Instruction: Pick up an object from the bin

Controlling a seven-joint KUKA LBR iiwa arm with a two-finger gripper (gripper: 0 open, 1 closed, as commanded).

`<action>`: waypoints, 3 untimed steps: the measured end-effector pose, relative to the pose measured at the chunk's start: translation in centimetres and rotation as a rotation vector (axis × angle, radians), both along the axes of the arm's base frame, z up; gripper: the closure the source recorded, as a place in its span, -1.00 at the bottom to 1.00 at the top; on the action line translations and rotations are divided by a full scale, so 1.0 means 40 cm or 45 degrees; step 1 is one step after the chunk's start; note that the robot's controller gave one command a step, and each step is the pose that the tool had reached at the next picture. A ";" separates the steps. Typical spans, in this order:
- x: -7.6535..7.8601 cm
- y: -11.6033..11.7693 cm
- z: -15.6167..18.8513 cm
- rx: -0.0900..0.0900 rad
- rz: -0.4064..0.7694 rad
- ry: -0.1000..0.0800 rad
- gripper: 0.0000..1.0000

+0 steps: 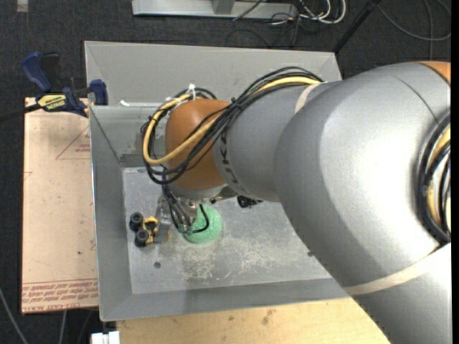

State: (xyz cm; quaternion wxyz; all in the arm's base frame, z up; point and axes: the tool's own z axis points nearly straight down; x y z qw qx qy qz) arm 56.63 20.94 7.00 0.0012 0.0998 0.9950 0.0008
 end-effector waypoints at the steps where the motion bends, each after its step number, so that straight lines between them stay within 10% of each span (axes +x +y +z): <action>1: 0.008 0.009 0.130 -0.003 0.005 0.009 1.00; 3: 0.036 0.042 0.106 -0.003 0.020 0.007 1.00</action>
Offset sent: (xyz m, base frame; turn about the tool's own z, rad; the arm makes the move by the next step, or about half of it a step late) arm 0.0326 0.0263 0.0000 -0.0248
